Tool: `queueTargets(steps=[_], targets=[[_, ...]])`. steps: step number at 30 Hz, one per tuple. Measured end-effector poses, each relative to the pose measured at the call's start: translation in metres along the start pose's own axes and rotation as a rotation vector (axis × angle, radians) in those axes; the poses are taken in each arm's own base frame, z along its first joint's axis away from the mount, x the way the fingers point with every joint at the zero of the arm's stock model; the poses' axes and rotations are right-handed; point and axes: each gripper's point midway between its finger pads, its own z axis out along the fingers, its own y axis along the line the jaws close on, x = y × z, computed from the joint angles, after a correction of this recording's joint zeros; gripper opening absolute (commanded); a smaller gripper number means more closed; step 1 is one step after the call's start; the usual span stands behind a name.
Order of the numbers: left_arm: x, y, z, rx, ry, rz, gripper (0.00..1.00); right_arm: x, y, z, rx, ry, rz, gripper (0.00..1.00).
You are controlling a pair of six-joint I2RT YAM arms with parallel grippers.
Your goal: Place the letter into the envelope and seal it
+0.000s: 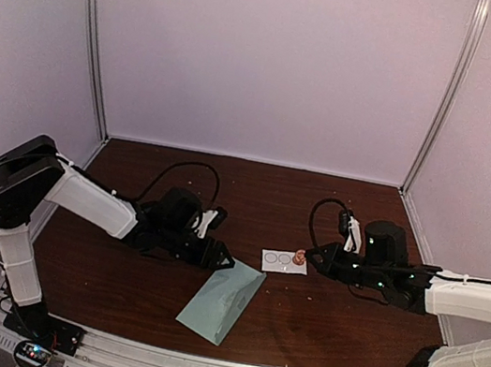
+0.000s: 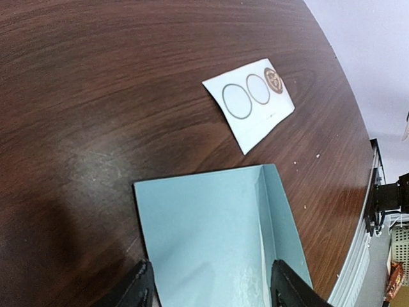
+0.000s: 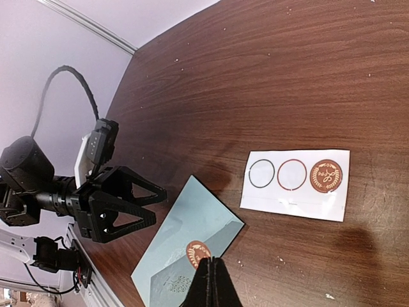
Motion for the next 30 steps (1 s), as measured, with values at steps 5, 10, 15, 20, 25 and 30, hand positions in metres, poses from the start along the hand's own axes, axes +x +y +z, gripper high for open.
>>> queueTargets(steps=[5,10,15,20,25,30], targets=[[-0.002,0.004,0.009,-0.008,0.000,0.010,0.64,0.000,0.000,0.000,0.000,0.000,0.003,0.00],[-0.001,0.010,0.019,-0.018,0.008,0.018,0.64,0.000,0.000,0.000,-0.001,-0.001,0.006,0.00],[-0.008,0.008,0.027,-0.012,0.003,0.033,0.64,0.000,0.000,0.000,-0.001,-0.001,0.009,0.00],[-0.010,0.001,0.034,0.018,0.000,0.055,0.64,0.001,-0.001,0.000,0.001,0.001,0.017,0.00],[-0.002,-0.015,0.043,0.070,0.018,0.083,0.64,0.002,-0.002,0.000,0.003,0.003,0.019,0.00],[0.005,-0.035,0.056,0.134,0.034,0.113,0.64,0.002,-0.002,0.000,0.003,0.003,0.021,0.00]])
